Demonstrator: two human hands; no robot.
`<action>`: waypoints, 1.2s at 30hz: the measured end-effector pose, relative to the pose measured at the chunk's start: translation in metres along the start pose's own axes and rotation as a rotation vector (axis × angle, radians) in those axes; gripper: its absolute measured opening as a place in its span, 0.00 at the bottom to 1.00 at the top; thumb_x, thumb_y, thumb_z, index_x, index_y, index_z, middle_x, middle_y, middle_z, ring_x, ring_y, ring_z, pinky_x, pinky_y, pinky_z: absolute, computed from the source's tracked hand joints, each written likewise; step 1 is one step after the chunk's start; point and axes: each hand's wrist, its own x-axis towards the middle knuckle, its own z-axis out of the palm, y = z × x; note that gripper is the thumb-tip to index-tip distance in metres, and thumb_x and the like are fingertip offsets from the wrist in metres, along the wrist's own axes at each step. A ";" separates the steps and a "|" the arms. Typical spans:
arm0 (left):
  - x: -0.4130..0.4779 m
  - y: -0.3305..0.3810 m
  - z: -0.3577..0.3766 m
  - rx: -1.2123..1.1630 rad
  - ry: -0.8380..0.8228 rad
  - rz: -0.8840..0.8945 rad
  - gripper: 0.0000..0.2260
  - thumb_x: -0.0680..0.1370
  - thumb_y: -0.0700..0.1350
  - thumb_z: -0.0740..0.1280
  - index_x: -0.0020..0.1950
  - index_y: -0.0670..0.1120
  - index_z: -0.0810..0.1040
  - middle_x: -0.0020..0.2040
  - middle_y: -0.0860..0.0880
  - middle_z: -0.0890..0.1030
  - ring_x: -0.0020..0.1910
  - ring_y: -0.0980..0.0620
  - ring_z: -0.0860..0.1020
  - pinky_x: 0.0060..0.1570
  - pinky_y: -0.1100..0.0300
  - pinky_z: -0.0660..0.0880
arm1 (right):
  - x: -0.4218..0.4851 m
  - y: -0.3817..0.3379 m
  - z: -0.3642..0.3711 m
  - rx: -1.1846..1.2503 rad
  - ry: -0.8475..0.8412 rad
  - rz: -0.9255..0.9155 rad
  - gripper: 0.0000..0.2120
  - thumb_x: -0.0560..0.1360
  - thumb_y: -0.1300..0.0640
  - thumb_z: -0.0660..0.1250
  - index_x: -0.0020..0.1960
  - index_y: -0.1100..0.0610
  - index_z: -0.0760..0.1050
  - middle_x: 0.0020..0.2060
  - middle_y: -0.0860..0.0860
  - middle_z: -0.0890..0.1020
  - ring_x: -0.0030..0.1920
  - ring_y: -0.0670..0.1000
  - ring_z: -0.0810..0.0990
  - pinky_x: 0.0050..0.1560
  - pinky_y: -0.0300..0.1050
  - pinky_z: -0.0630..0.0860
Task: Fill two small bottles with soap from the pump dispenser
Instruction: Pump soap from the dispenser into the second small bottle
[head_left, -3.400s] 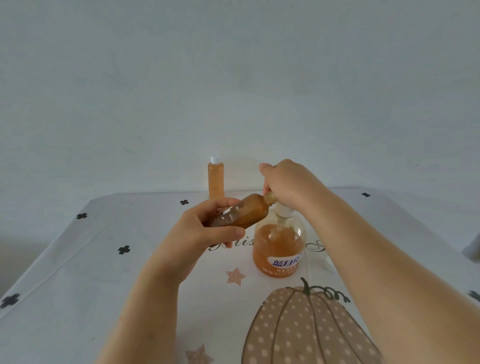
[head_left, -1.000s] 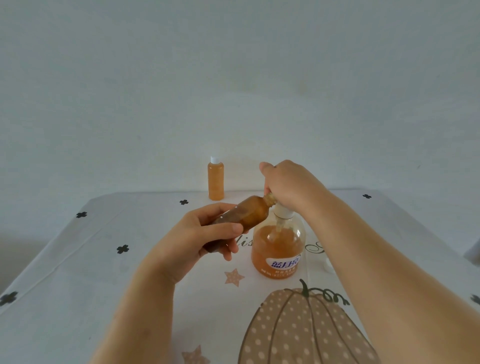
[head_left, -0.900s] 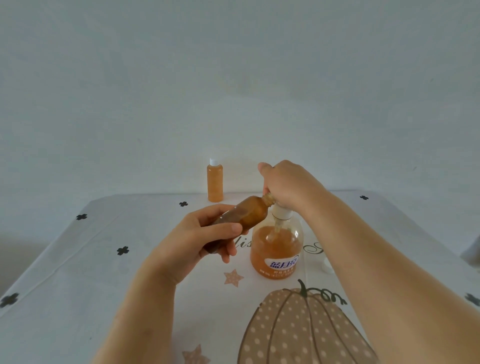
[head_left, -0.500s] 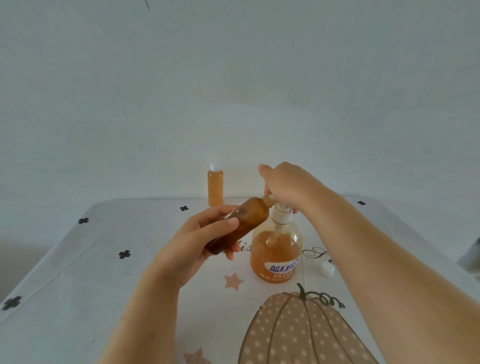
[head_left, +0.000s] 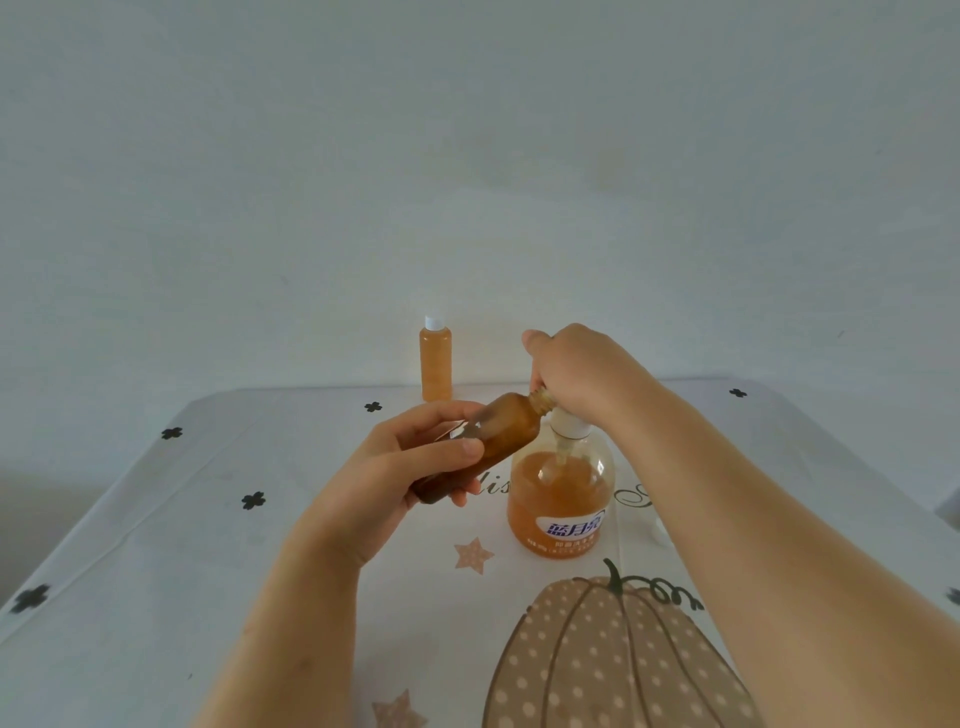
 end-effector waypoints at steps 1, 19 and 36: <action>0.000 0.000 0.001 -0.004 0.004 -0.002 0.17 0.68 0.42 0.73 0.57 0.46 0.84 0.47 0.42 0.84 0.38 0.47 0.80 0.39 0.58 0.78 | -0.001 0.000 0.000 0.008 0.001 -0.001 0.20 0.79 0.68 0.56 0.70 0.58 0.69 0.54 0.54 0.77 0.52 0.57 0.77 0.59 0.53 0.78; -0.001 0.001 0.008 -0.039 0.003 0.065 0.21 0.62 0.49 0.78 0.55 0.54 0.85 0.45 0.44 0.83 0.40 0.44 0.78 0.46 0.50 0.75 | -0.013 -0.004 -0.017 0.198 0.009 0.086 0.13 0.84 0.64 0.53 0.62 0.59 0.74 0.53 0.57 0.77 0.51 0.60 0.79 0.57 0.55 0.80; 0.001 -0.003 0.001 0.006 0.012 0.036 0.22 0.61 0.49 0.79 0.55 0.55 0.85 0.45 0.43 0.83 0.39 0.44 0.77 0.47 0.48 0.71 | -0.002 0.000 0.000 0.292 -0.016 0.134 0.15 0.82 0.59 0.52 0.53 0.60 0.77 0.48 0.54 0.80 0.44 0.54 0.77 0.51 0.48 0.76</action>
